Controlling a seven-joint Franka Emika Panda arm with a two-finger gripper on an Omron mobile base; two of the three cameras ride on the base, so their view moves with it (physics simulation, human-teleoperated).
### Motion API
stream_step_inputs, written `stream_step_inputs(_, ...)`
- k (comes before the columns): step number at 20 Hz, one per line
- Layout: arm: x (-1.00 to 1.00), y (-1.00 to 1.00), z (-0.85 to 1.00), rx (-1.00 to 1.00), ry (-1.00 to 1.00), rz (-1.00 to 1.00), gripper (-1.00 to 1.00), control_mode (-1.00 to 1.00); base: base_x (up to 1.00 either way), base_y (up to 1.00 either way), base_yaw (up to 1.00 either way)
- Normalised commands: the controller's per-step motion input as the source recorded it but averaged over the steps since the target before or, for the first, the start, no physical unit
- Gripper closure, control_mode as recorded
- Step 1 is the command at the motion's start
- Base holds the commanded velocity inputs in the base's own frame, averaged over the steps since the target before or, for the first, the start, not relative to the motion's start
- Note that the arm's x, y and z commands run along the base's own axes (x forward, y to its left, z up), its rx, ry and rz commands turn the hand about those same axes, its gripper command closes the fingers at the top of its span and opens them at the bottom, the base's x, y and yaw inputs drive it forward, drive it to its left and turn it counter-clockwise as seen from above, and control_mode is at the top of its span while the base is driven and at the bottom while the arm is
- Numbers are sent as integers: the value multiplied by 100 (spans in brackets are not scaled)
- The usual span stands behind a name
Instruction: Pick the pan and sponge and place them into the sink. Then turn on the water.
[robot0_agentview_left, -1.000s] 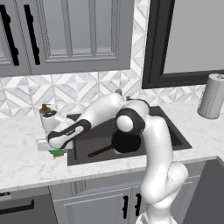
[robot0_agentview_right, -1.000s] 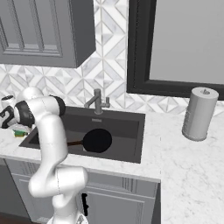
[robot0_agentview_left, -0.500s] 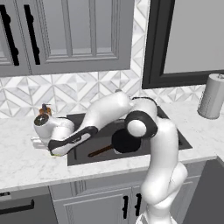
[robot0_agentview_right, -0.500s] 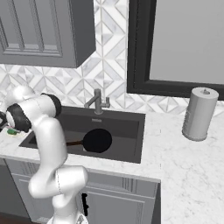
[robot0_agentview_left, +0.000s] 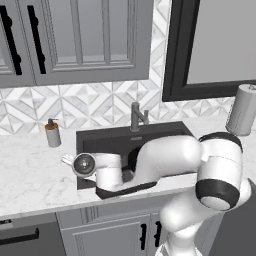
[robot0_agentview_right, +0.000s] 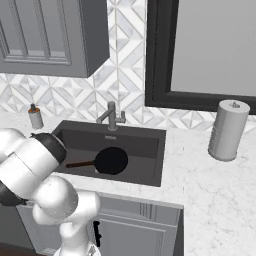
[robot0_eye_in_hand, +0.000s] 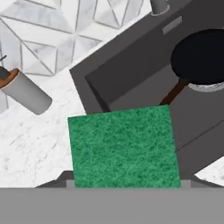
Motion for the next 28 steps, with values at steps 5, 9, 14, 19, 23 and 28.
stream_step_inputs(5, -16, -100, 92, 43, 0, -29, 100, -100, 0, 0, 0)
stream_step_inputs(9, -6, -100, 83, 44, 10, -29, 100, -100, 0, 0, 0)
stream_step_inputs(14, -11, -87, 49, 40, 28, -24, 100, -100, 0, 0, 0)
stream_step_inputs(19, -13, -88, 36, 44, 28, -16, 100, -100, 0, 0, 0)
stream_step_inputs(23, -4, -93, 42, 43, 29, -15, 100, -100, 0, 0, 0)
stream_step_inputs(28, -1, -99, 34, 42, 25, -15, 100, -100, 0, 0, 0)
